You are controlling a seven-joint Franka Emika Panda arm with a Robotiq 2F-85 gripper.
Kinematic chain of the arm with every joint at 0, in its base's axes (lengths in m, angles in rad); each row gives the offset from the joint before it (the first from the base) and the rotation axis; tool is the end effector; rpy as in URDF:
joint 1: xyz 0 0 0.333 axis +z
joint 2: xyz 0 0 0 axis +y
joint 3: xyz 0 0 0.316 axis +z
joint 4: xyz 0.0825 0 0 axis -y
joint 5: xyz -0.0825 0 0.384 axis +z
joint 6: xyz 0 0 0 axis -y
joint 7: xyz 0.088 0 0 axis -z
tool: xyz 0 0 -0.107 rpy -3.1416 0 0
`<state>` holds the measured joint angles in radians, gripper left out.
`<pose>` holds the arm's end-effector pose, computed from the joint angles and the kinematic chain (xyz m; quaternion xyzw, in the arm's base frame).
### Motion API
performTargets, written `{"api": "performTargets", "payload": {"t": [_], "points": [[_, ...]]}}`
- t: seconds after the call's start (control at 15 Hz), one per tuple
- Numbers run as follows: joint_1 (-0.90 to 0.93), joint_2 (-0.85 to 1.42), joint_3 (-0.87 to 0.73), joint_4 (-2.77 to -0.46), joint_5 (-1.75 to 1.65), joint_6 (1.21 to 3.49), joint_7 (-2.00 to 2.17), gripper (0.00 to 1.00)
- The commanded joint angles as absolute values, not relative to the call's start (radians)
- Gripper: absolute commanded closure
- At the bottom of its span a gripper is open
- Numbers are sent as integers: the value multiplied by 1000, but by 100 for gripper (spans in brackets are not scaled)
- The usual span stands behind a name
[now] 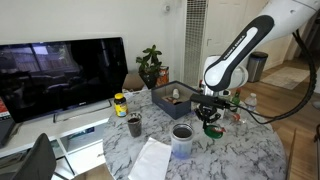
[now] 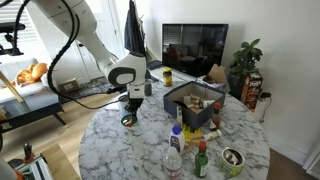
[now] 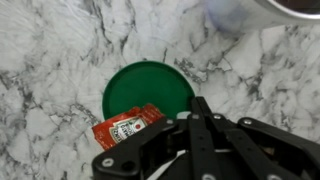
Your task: Move the white and blue cup to the left, put the tomato ketchup on the green lid and then put the ketchup in the cup
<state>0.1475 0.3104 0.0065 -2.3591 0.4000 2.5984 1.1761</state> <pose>0.4972 0.0694 0.1905 -0.7692 0.6305 0.0877 0.0552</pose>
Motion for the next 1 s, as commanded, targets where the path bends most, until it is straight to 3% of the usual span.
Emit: {"api": "performTargets", "payload": {"t": [0.0,0.93], "points": [[188,145,0,-2401,254,2485,1271,100],[158,144,82,-2290,310,2481,1201,100]]}}
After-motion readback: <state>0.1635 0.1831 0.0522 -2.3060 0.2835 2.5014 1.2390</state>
